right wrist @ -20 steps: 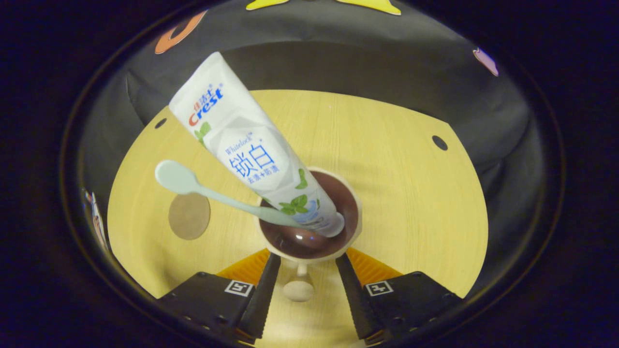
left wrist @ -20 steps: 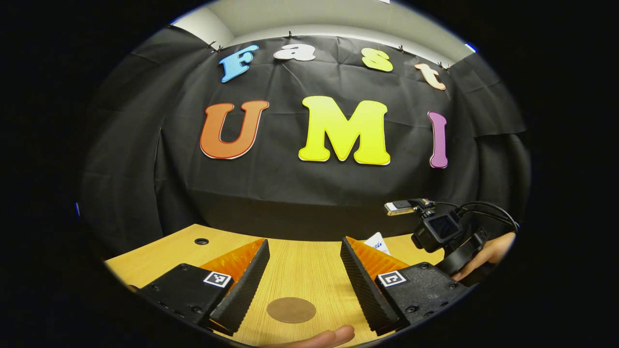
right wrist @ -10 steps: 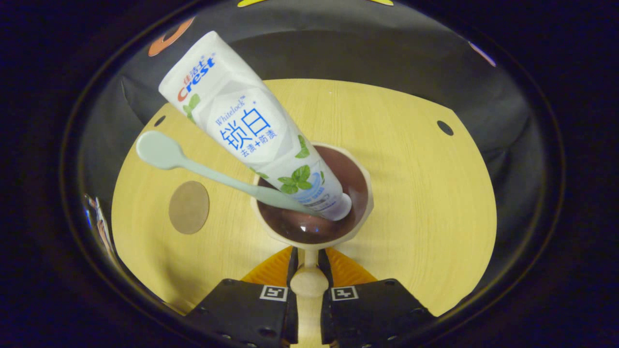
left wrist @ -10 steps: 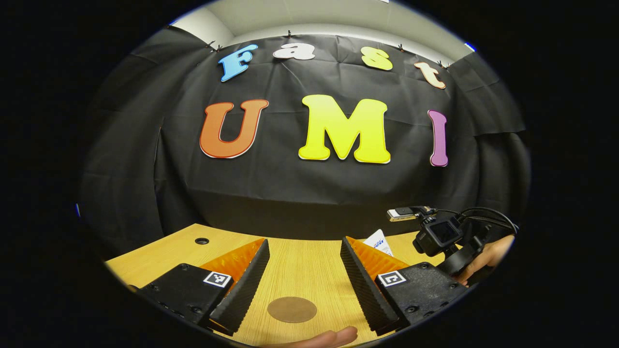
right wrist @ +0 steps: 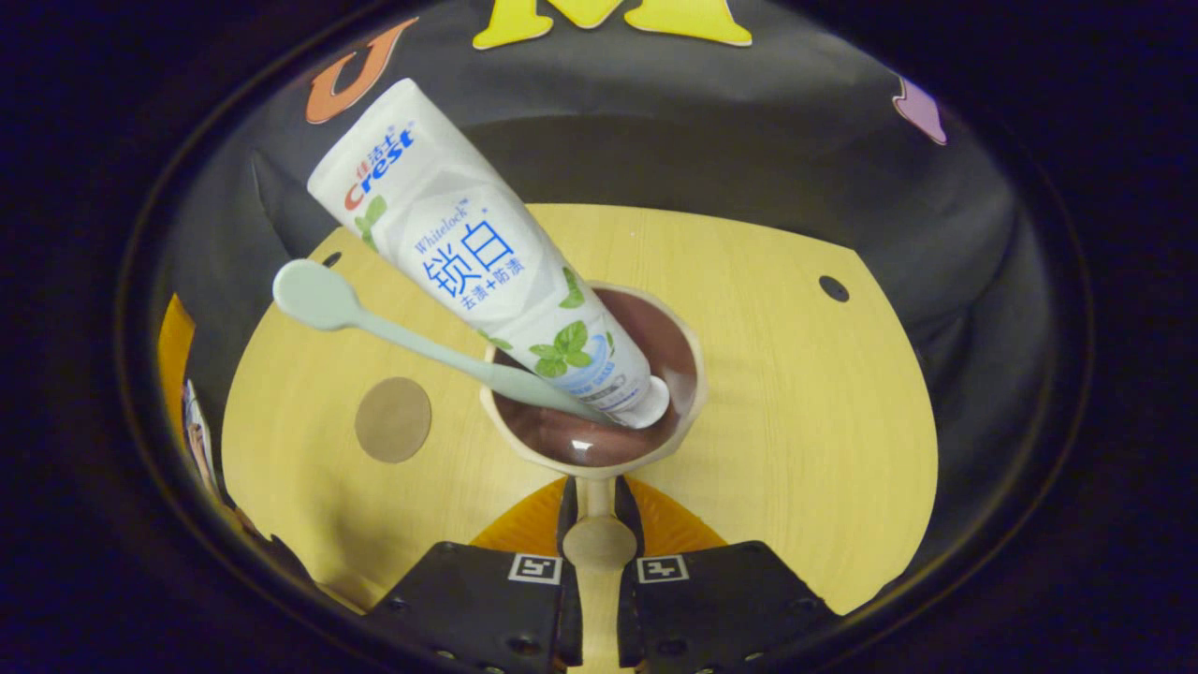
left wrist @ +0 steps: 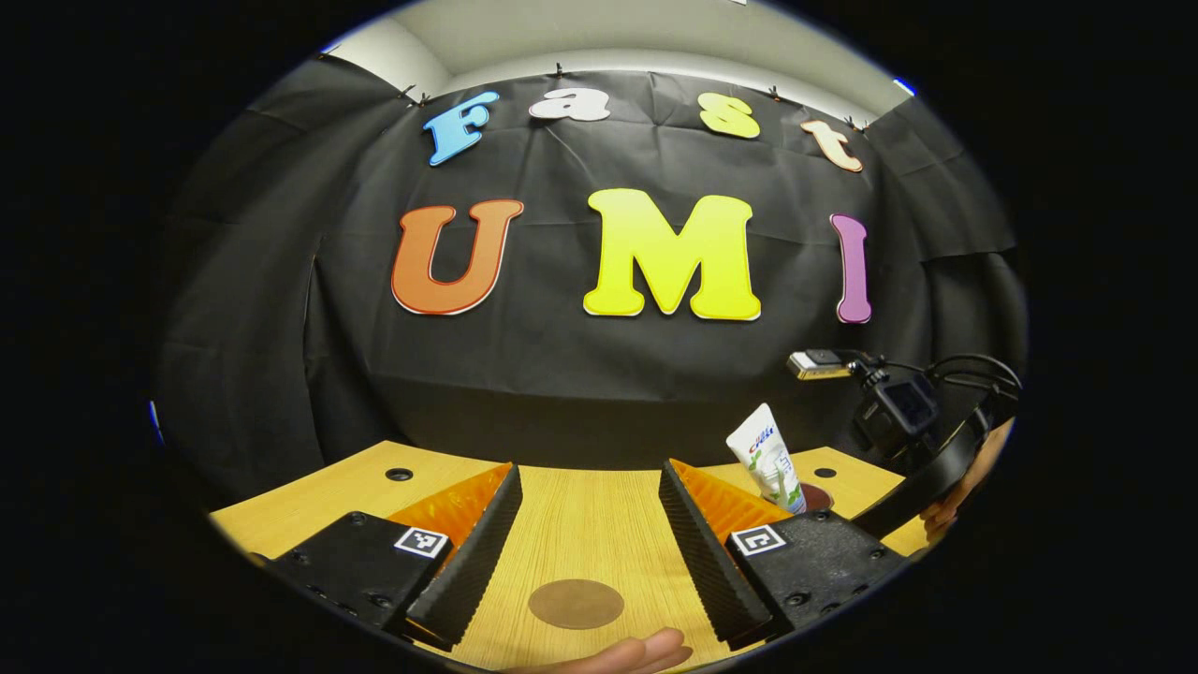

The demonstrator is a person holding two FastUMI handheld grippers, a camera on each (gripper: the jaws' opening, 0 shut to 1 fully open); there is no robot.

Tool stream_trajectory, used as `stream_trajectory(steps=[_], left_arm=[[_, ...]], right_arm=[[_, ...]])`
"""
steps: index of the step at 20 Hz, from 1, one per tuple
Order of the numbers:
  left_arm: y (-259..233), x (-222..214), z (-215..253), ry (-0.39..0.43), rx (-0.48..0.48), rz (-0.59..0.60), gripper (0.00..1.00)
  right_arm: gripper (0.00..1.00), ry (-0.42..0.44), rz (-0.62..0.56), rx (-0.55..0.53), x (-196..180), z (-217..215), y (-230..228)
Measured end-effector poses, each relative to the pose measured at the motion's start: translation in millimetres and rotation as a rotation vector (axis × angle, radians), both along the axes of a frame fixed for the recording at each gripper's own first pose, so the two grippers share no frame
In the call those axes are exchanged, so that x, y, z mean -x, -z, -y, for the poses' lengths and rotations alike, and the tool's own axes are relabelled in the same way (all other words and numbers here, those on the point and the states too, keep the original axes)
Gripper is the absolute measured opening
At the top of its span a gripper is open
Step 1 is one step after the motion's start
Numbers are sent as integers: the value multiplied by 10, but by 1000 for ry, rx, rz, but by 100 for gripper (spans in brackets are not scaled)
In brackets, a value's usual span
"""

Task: Put the toothbrush and toothpaste on the desktop into the cup, then pick up the cup and place it on the coaster on the desktop.

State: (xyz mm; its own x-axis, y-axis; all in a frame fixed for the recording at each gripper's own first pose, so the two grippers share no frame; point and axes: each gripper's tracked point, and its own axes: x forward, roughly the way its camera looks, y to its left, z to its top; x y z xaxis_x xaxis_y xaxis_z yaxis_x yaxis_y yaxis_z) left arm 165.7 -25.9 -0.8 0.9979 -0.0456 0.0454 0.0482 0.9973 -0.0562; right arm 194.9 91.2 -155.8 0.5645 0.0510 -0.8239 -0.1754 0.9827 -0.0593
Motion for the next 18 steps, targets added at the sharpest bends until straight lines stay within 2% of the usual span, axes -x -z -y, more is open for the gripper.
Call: stream_trajectory(steps=[3, 6, 9, 14, 18], left_arm=[[-108, 70, 9, 4, 12, 29, 94], [-158, 101, -89, -25, -5, 42, 94], [-257, 133, -376, -124, -43, 75, 90], [-391, 267, -515, -144, -99, 103, 91], [-360, 378, -669, -151, -84, 99, 92]], right_arm=[[14, -68, 11, -5, -19, -45, 6], [14, -157, 0, -43, -4, -78, 16], [14, -215, -32, -80, -28, -54, -16], [14, -298, -46, -39, -52, -16, -65], [14, -344, -51, -26, -91, 5, -64]])
